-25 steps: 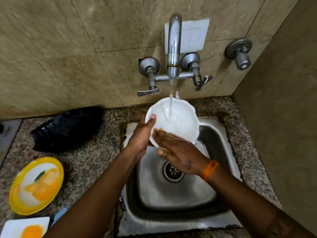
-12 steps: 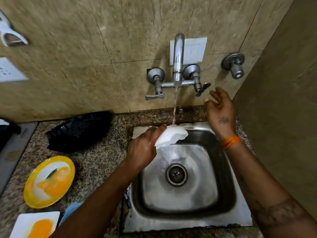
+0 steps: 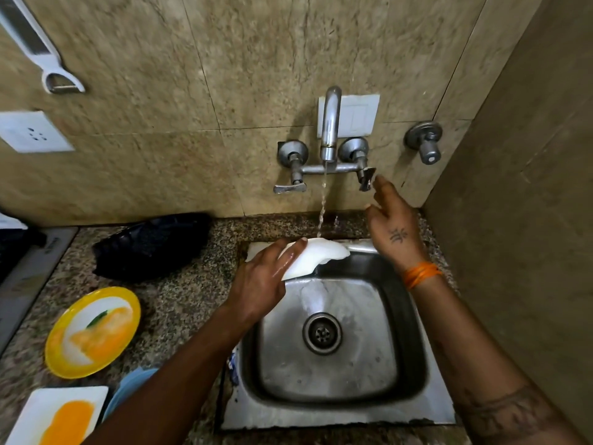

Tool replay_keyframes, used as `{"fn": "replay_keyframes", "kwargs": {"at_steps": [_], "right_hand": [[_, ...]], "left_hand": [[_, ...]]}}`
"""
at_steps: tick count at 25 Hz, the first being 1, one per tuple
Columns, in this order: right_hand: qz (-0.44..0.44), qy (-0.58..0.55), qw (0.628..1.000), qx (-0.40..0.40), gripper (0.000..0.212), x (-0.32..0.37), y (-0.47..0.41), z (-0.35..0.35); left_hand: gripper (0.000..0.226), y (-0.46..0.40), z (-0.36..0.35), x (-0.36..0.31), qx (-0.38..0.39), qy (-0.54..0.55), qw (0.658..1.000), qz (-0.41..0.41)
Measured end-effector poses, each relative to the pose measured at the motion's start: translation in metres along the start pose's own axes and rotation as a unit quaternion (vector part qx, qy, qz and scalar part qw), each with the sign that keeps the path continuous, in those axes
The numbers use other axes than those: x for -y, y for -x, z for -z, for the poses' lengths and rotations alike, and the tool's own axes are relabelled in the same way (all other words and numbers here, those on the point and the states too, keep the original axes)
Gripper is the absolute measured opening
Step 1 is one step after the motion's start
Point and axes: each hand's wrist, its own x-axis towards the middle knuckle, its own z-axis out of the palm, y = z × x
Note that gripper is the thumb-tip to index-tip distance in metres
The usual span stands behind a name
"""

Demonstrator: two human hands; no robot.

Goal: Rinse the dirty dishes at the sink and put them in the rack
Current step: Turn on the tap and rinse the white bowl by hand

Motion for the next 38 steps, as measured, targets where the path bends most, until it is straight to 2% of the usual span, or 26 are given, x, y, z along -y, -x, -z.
{"fn": "replay_keyframes", "kwargs": {"at_steps": [2,3,4,6,8,10,12,14,16,17,19,21,22,25,28,31,34,36,38], "right_hand": [[-0.080,-0.032,0.995,-0.043,0.031,-0.019,0.016,-0.007],[-0.149,-0.075,0.985,-0.046,0.016,-0.026,0.029,-0.012],[-0.228,-0.146,0.962,-0.023,0.013,-0.028,0.041,-0.018],[-0.371,-0.274,0.885,0.067,0.025,-0.022,0.063,-0.028],[-0.424,-0.399,0.804,0.118,0.025,-0.010,0.075,-0.036],[-0.443,-0.493,0.741,0.111,0.021,0.003,0.080,-0.048],[-0.452,-0.509,0.725,0.105,0.017,0.015,0.082,-0.063],[-0.449,-0.506,0.727,0.119,0.013,0.025,0.085,-0.079],[-0.438,-0.516,0.723,0.140,0.014,0.036,0.084,-0.097],[-0.432,-0.516,0.723,0.155,0.017,0.042,0.084,-0.108],[-0.420,-0.519,0.721,0.185,0.019,0.055,0.083,-0.129],[-0.408,-0.513,0.720,0.228,0.017,0.073,0.087,-0.161],[-0.400,-0.508,0.719,0.255,0.016,0.084,0.092,-0.179],[-0.381,-0.473,0.725,0.325,0.017,0.115,0.106,-0.243],[-0.361,-0.431,0.737,0.375,0.018,0.148,0.115,-0.314],[-0.311,-0.361,0.790,0.386,0.021,0.180,0.124,-0.403],[-0.250,-0.303,0.837,0.382,0.021,0.210,0.132,-0.494],[-0.191,-0.262,0.868,0.376,0.005,0.222,0.129,-0.543],[-0.128,-0.210,0.894,0.375,0.015,0.227,0.122,-0.598]], "left_hand": [[0.109,0.003,0.002,-0.001,-0.022,0.010,1.000,0.001],[0.109,0.005,0.004,-0.002,-0.036,0.016,0.999,-0.001],[0.111,0.009,0.007,-0.002,-0.045,0.018,0.999,-0.006],[0.114,0.018,0.014,0.000,-0.049,0.014,0.999,-0.015],[0.115,0.027,0.021,0.005,-0.041,-0.012,0.999,-0.020],[0.110,0.041,0.027,0.006,-0.027,-0.027,0.999,-0.008],[0.080,0.055,0.035,0.009,-0.033,-0.032,0.999,0.002],[0.073,0.069,0.046,0.015,-0.044,-0.012,0.999,0.024],[0.089,0.085,0.056,0.029,-0.055,0.081,0.991,0.094],[0.105,0.097,0.063,0.036,-0.064,0.164,0.971,0.165],[0.125,0.118,0.079,0.047,-0.099,0.349,0.877,0.315],[0.123,0.143,0.098,0.067,-0.132,0.445,0.791,0.399],[0.116,0.157,0.108,0.081,-0.142,0.460,0.770,0.419],[0.096,0.201,0.136,0.123,-0.178,0.450,0.760,0.434],[0.093,0.240,0.157,0.159,-0.207,0.432,0.756,0.445],[0.100,0.275,0.174,0.212,-0.258,0.385,0.751,0.470],[0.118,0.304,0.186,0.278,-0.296,0.303,0.742,0.519],[0.125,0.314,0.194,0.319,-0.294,0.244,0.752,0.537],[0.123,0.322,0.201,0.365,-0.282,0.205,0.756,0.554]]}}
